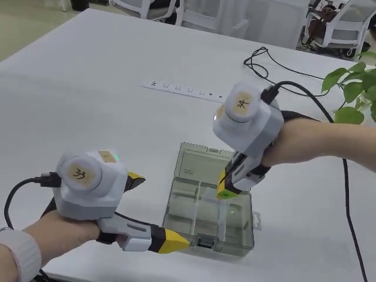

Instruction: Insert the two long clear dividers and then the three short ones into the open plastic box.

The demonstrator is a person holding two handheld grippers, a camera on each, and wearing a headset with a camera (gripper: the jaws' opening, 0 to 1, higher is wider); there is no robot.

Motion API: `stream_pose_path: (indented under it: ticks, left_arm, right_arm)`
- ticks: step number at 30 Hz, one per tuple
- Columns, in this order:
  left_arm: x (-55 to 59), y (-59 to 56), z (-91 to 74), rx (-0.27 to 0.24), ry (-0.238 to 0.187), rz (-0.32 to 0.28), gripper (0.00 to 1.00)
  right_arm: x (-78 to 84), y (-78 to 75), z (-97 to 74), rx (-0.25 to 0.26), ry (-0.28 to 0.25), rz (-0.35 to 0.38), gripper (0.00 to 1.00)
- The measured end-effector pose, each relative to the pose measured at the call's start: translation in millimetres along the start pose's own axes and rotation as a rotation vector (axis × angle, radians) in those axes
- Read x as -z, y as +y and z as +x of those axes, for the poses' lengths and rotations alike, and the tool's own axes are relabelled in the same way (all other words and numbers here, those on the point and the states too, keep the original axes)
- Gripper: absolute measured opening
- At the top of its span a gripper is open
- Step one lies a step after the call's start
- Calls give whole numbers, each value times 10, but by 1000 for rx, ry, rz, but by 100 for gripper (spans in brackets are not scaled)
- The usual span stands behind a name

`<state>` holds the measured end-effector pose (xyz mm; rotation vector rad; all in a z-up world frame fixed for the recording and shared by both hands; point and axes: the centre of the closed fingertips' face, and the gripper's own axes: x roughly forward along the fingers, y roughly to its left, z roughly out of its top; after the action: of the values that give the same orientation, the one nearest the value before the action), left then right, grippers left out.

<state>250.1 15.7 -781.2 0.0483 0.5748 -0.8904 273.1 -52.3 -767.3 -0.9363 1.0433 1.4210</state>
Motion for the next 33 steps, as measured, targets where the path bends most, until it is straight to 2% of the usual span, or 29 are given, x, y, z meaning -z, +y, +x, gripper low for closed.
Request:
stream_pose_path:
  ticks: [9, 21, 25, 33]
  left_arm:
    - [0, -17, 4, 4, 1, 1, 97]
    - [0, -46, 9, 8, 4, 2, 96]
    - [8, -42, 10, 8, 7, 1, 95]
    - [23, -35, -7, 4, 9, 2, 95]
  right_arm:
    - [-4, -9, -25, 6, -29, 8, 2]
    - [-10, 20, 33, 7, -24, -13, 2]
    - [-14, 24, 99, 11, -6, -18, 2]
    - [47, 4, 344, 30, 40, -13, 2]
